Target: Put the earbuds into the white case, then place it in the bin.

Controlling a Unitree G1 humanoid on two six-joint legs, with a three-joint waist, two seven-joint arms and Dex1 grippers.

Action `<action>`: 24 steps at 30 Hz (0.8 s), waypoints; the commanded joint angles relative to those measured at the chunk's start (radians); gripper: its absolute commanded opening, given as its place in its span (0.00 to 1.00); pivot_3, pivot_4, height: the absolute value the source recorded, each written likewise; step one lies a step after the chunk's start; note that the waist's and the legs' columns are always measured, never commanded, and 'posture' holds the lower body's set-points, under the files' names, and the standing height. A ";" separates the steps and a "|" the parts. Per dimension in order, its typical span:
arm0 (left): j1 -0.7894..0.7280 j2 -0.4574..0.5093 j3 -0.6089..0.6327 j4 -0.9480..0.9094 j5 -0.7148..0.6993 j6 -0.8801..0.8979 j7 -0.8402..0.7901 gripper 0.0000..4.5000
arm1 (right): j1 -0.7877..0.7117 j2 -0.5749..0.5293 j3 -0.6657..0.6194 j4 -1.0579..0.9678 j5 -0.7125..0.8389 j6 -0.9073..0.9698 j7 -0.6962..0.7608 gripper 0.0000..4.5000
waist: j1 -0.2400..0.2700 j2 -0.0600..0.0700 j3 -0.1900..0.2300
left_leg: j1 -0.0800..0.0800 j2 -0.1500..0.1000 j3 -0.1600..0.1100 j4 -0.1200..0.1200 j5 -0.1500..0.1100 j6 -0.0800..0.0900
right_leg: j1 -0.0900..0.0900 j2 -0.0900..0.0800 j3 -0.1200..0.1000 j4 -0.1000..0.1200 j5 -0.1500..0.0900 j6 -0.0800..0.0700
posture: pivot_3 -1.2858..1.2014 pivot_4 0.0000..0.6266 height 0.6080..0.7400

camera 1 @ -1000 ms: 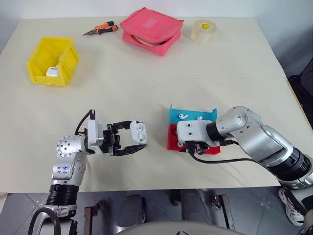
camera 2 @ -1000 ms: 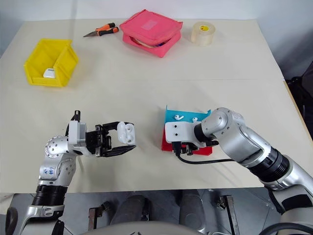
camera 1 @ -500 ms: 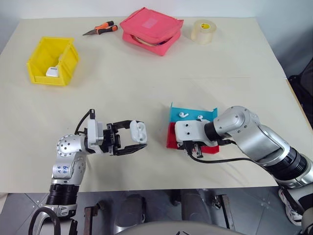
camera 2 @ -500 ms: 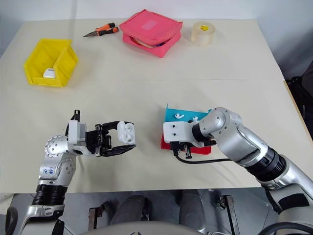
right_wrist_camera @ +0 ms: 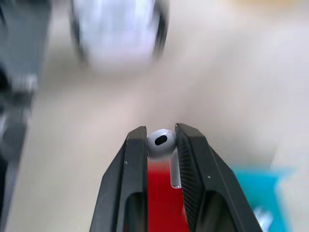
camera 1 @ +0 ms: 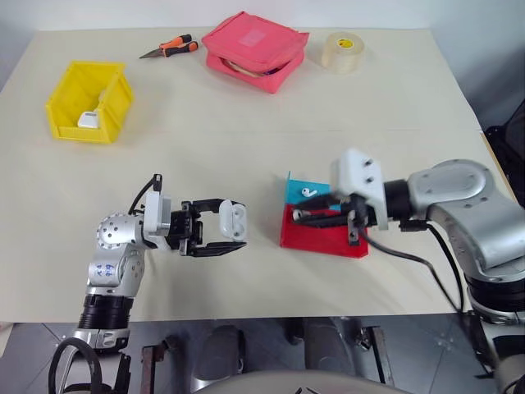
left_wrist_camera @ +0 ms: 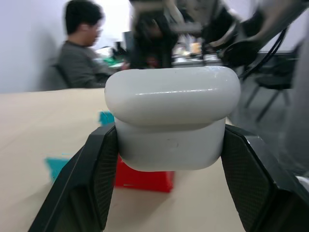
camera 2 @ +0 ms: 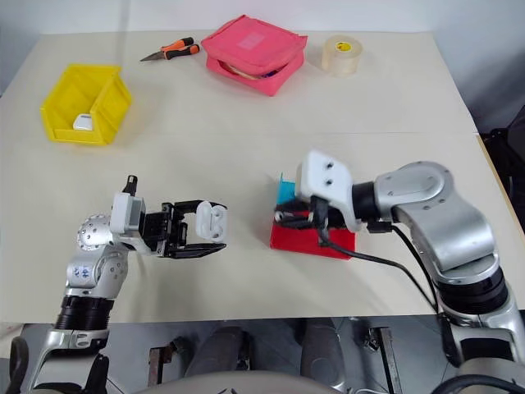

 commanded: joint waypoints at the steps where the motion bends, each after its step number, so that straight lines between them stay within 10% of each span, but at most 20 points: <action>1: -0.044 -0.016 -0.025 0.030 -0.030 0.009 -0.069 0.62 | 0.009 0.088 -0.091 -0.040 0.144 0.029 -0.090 0.11 | -0.002 0.000 0.000 | 0.000 0.000 0.000 0.000 0.000 0.000 | 0.000 0.000 0.000 0.000 0.000 0.000 | 0.52 0.24 1.00; 11: -0.185 -0.080 -0.059 0.177 -0.039 0.010 -0.173 0.62 | 0.098 0.333 -0.017 -0.079 0.291 -0.024 -0.308 0.11 | -0.003 0.001 0.000 | 0.001 0.000 0.002 0.000 0.000 0.000 | 0.000 0.001 0.000 0.001 0.000 0.000 | 0.52 0.24 1.00; 24: -0.223 -0.055 -0.085 0.192 -0.080 0.008 -0.187 0.62 | 0.186 0.362 0.096 -0.021 0.262 -0.151 -0.375 0.11 | -0.004 0.001 0.000 | 0.001 -0.001 0.003 0.000 0.000 0.000 | 0.000 0.001 0.000 0.001 0.000 0.000 | 0.52 0.24 1.00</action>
